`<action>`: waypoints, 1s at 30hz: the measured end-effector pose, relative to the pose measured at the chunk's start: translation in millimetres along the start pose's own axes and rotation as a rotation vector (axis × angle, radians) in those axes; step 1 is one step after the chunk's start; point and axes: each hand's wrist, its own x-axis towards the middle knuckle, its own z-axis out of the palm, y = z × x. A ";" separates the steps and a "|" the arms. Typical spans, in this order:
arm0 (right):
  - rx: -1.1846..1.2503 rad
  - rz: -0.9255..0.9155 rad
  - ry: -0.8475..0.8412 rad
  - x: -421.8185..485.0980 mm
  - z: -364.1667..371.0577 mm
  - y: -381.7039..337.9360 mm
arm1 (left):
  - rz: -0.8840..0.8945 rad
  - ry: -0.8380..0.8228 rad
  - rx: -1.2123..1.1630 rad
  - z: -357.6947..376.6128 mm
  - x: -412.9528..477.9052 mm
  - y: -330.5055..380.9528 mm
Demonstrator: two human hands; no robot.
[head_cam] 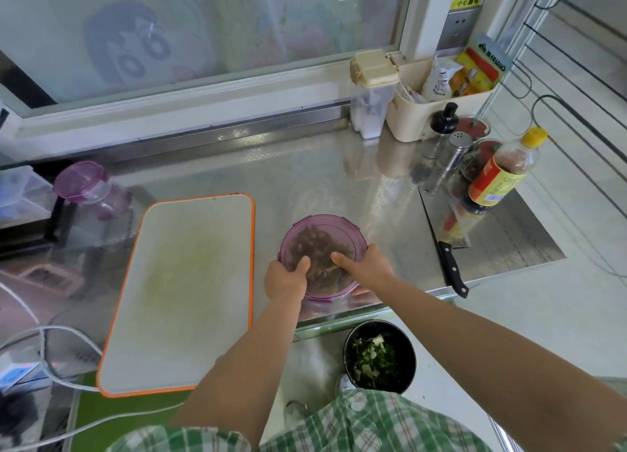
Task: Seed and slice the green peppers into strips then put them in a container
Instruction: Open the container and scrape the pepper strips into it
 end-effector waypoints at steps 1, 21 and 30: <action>0.013 0.017 0.000 0.5 -1.2 0.2 | 0.015 -0.007 0.006 0.0 1.0 -1.0; 0.857 0.394 -0.034 19.0 -22.5 2.9 | 0.327 -0.132 0.692 -8.3 11.5 4.9; 0.228 0.086 -0.600 -9.9 75.9 -44.5 | 0.086 -0.026 0.938 -85.4 11.9 -99.3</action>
